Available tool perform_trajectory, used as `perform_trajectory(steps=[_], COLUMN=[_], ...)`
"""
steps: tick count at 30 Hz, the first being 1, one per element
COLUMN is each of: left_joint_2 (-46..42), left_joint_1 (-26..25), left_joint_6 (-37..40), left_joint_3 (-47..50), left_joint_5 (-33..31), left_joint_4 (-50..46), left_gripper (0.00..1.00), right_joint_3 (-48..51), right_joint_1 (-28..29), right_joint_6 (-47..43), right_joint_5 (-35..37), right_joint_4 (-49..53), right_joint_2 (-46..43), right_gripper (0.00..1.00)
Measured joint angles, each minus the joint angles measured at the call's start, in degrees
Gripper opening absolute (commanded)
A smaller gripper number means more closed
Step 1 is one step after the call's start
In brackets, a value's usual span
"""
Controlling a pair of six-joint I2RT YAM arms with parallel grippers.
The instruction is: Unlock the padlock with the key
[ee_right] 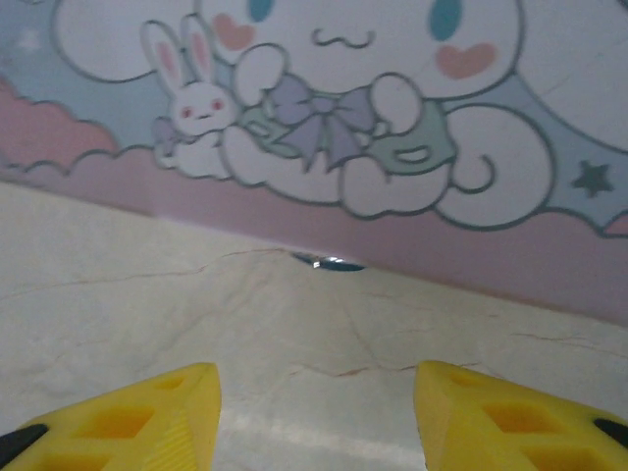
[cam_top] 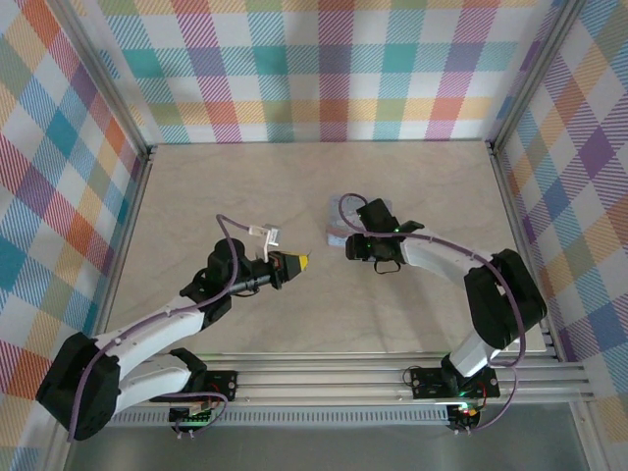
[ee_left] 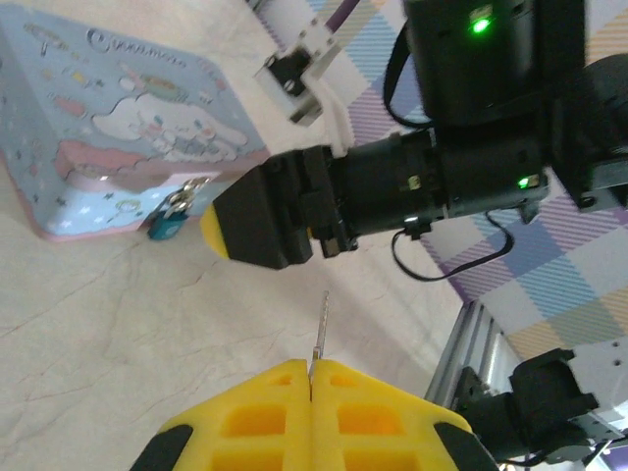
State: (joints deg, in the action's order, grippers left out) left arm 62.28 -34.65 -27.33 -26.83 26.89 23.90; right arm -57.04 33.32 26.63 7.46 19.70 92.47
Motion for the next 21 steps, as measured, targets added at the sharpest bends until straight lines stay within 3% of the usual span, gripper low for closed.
perform_trajectory(steps=[21], left_joint_2=[11.8], left_joint_1=[-0.9], left_joint_6=[2.7], left_joint_3=[-1.7], left_joint_5=[-0.7], left_joint_4=[2.7], left_gripper=[0.00], right_joint_3=[-1.2], right_joint_1=[-0.4], right_joint_6=[7.3], right_joint_5=[4.2], right_joint_4=[-7.2], right_joint_2=[7.6], right_gripper=[0.50])
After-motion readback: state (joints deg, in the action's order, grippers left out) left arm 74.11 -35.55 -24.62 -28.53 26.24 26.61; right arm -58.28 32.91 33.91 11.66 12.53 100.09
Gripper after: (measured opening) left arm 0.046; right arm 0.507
